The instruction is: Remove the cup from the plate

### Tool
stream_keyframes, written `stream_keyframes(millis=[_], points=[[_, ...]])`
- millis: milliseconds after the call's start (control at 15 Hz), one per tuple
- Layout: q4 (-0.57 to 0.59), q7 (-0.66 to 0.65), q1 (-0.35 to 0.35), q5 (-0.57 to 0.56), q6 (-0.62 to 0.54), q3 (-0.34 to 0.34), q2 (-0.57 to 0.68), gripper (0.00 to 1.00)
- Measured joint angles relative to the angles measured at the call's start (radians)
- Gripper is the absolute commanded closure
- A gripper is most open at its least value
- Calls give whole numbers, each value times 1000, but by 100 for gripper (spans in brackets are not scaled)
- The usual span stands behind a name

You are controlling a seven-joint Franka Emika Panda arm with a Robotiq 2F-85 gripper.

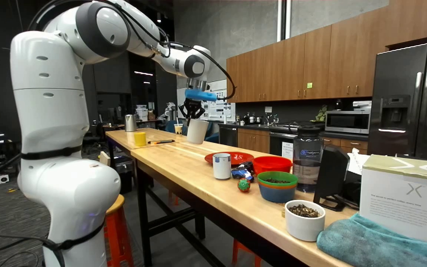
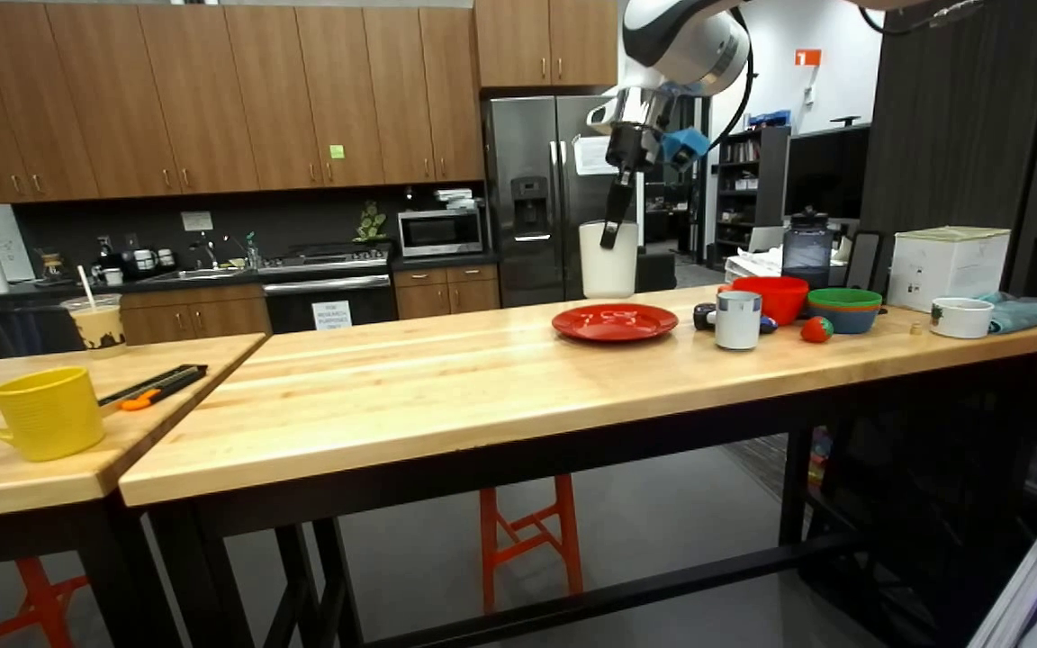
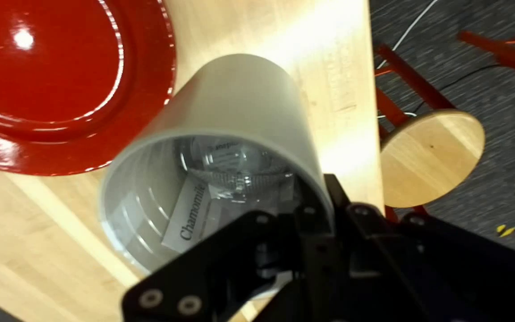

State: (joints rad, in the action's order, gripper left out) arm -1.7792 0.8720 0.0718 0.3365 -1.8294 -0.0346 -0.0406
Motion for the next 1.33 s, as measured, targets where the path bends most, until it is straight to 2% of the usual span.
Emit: stream_keyframes(millis=[333,533,933,1333], points=[[-15,-30,0,23,167,14,-3,98],[-47,-47,-3,19,185,14,-18,98],[-225,-104,-17,18,-23,14,-134,98],[-383,-218,-16,-7,-112,15,-277,98]])
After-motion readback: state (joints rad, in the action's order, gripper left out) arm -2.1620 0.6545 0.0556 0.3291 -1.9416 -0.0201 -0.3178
